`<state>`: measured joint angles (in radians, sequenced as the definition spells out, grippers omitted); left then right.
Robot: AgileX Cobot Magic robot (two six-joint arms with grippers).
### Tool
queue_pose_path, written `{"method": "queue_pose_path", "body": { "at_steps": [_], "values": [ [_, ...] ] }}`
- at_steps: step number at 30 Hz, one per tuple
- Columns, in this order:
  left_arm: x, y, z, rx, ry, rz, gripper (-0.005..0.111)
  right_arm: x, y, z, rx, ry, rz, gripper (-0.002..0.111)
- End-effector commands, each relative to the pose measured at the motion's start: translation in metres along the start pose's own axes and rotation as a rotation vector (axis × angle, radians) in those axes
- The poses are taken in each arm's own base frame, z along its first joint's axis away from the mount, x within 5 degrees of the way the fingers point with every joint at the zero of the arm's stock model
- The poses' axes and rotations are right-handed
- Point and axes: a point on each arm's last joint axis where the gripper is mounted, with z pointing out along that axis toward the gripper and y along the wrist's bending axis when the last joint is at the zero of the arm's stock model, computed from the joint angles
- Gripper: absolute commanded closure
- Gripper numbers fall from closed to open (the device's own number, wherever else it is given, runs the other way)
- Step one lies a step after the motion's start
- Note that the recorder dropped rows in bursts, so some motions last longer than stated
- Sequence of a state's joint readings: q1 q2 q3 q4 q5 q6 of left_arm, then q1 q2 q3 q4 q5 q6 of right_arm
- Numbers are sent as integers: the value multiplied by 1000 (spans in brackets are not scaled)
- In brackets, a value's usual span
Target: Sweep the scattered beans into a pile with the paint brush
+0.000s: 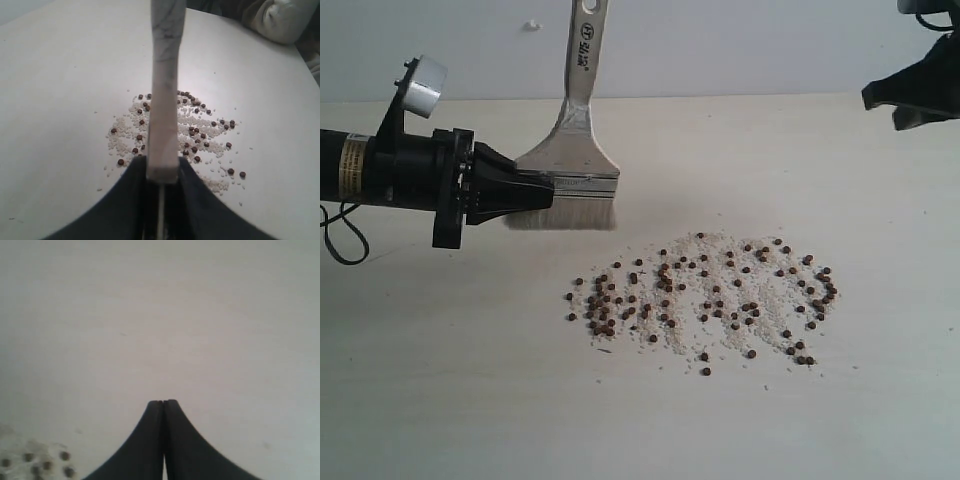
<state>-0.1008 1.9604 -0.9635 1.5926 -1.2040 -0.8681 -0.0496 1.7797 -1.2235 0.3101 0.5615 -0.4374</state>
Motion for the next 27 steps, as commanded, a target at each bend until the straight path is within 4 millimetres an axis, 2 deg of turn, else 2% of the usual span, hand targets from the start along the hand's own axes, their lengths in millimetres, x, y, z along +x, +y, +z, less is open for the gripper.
{"method": "queue_pose_path", "body": {
  "at_steps": [1, 4, 6, 10, 14, 16, 18, 22, 27],
  "values": [
    [-4, -2, -2, 7, -17, 2, 107, 3, 25, 13, -277, -228, -56, 108],
    [-4, -1, -3, -1, -21, 9, 107, 7, 50, 17, -575, -437, -131, 108],
    [-3, 2, -8, -16, -25, 4, 107, 9, 56, 15, -661, -530, -166, 108],
    [-1, 8, -20, -54, -31, -11, 107, 14, 65, 9, -755, -595, -280, 108],
    [0, 13, -26, -87, -51, -26, 107, 14, 71, 1, -863, -628, -285, 108],
    [1, 14, -24, -92, -59, -38, 107, 13, 80, 0, -912, -585, -221, 108],
    [3, 15, -20, -94, -72, -49, 107, 11, 92, 3, -916, -531, -173, 108],
    [7, 16, -13, -89, -79, -53, 107, 7, 120, 9, -878, -481, -198, 108],
    [7, 16, -12, -89, -81, -56, 107, -8, 153, 15, -722, -422, -159, 108]
  ]
}}
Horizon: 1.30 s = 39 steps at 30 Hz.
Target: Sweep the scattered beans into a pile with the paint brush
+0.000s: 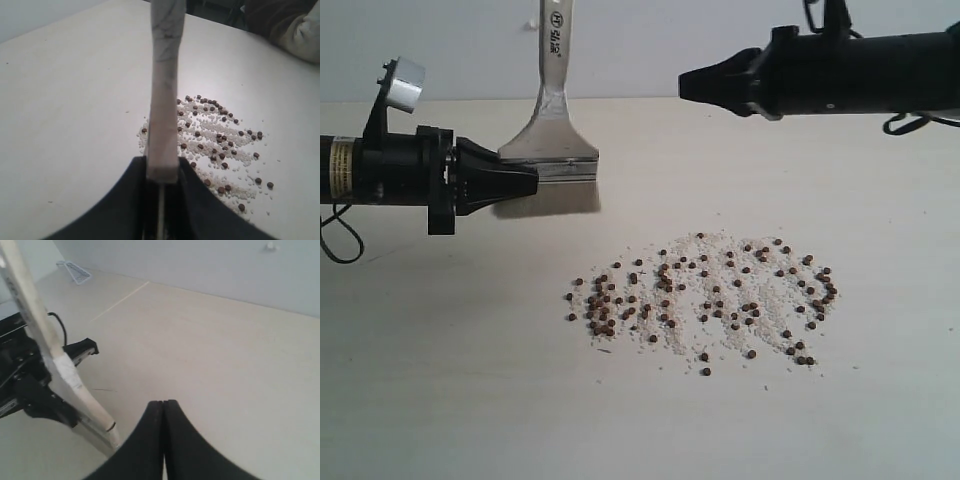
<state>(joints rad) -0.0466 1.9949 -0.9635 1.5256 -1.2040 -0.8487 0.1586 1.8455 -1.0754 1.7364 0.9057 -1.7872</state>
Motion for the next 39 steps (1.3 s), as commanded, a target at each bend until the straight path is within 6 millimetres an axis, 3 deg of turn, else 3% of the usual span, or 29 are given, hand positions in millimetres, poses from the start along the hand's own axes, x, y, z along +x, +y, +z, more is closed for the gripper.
{"method": "queue_pose_path", "body": {
  "at_steps": [1, 8, 15, 39],
  "values": [
    [-3, 0, 1, -5, -35, -6, 107, -10, 9, 24, 122, 27, 30, 108],
    [-3, 0, 1, -6, -37, -2, 107, -29, 31, 47, 149, 6, 59, 108],
    [-3, 0, 1, -7, -37, 0, 107, -33, 48, 60, 133, 4, 78, 108],
    [-4, 1, 1, -14, -45, -4, 107, -36, 81, 77, 19, 10, 121, 108]
  ]
}}
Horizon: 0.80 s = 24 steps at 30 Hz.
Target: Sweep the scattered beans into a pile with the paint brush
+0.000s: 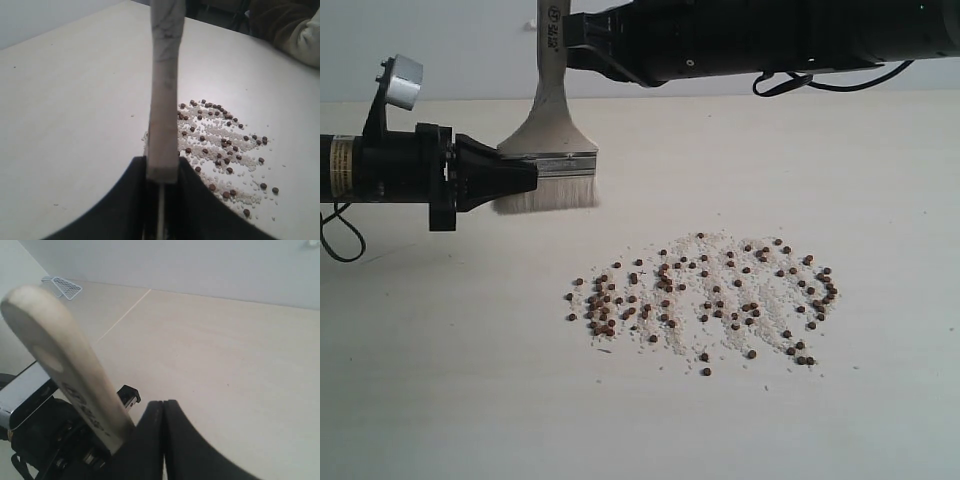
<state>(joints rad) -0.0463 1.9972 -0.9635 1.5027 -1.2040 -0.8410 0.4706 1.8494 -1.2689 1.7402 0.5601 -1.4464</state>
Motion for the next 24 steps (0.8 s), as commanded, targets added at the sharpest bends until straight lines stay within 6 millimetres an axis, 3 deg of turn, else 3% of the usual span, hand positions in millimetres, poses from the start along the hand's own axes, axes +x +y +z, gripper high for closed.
{"method": "queue_pose_path", "body": {
  "at_steps": [1, 17, 24],
  "values": [
    [-3, 0, 1, 0, -29, -2, 107, 0, 8, 3, -39, 3, 0, 108],
    [-3, -1, 1, 6, -23, 2, 107, 3, 14, 6, -50, 10, -45, 108],
    [-2, -1, 1, 9, -18, 16, 107, -13, 4, -17, 41, 12, -237, 108]
  ]
}}
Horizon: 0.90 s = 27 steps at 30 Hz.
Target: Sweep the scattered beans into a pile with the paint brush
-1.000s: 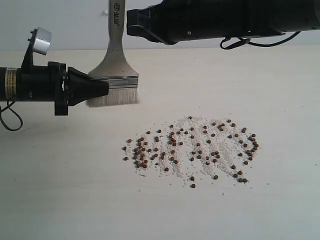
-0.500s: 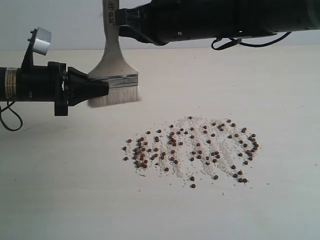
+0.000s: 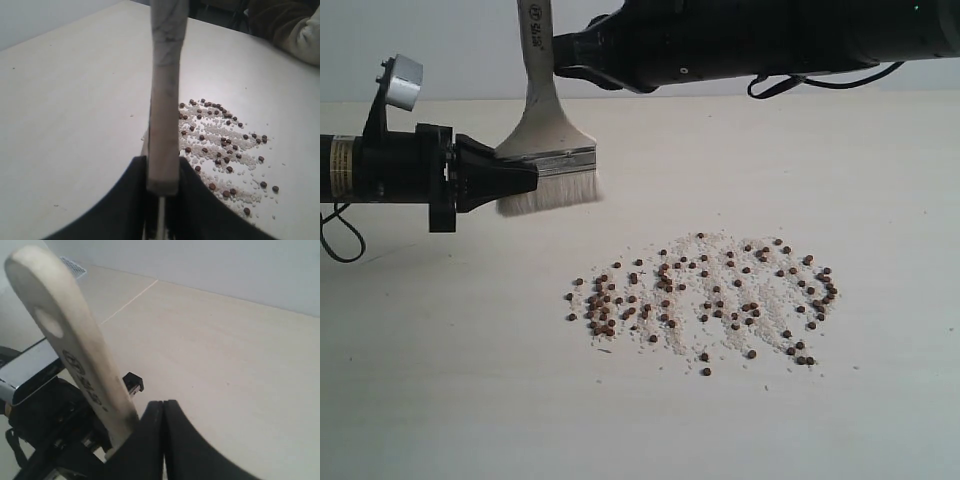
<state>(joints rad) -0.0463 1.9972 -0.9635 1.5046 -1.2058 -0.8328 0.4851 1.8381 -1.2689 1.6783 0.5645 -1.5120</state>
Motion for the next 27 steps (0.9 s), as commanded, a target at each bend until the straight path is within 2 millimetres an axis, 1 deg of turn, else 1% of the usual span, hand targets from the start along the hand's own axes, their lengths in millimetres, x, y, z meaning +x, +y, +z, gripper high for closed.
{"method": "queue_pose_path", "body": {
  "at_steps": [1, 3, 6, 9, 11, 13, 15, 17, 19, 22, 24, 25, 27],
  "values": [
    [-2, -1, 1, 6, -18, 7, 107, -17, -7, -22, 85, -12, -139, 108],
    [-2, -1, 1, 14, -10, 14, 107, -20, -8, -31, 123, 21, -237, 108],
    [-1, -2, 1, 18, -6, 15, 107, -19, -10, -42, 195, 128, -353, 108],
    [-1, -2, 1, 19, -4, 16, 107, -12, -24, -52, 305, 265, -498, 108],
    [-1, -2, 1, 19, -4, 16, 107, -8, -37, -59, 354, 291, -545, 108],
    [-1, -2, 1, 19, -4, 16, 107, -5, -49, -67, 359, 300, -571, 108],
    [-1, -2, 1, 19, -4, 20, 107, -3, -62, -77, 328, 299, -556, 108],
    [-1, -2, 1, 18, -5, 19, 107, -2, -74, -90, 235, 265, -526, 108],
    [-1, -2, 1, 17, -7, 23, 107, -1, -82, -104, 69, 187, -483, 108],
    [-1, -1, 1, 15, -8, 21, 107, -2, -91, -126, -197, -29, -399, 108],
    [-1, -1, 1, 15, -8, 21, 107, 1, -111, -133, -170, -98, -333, 108],
    [-1, -1, 1, 15, -8, 21, 107, 5, -118, -132, -164, -95, -308, 108],
    [-1, -2, 1, 16, -7, 22, 107, 14, -124, -127, -173, -62, -294, 108]
  ]
}}
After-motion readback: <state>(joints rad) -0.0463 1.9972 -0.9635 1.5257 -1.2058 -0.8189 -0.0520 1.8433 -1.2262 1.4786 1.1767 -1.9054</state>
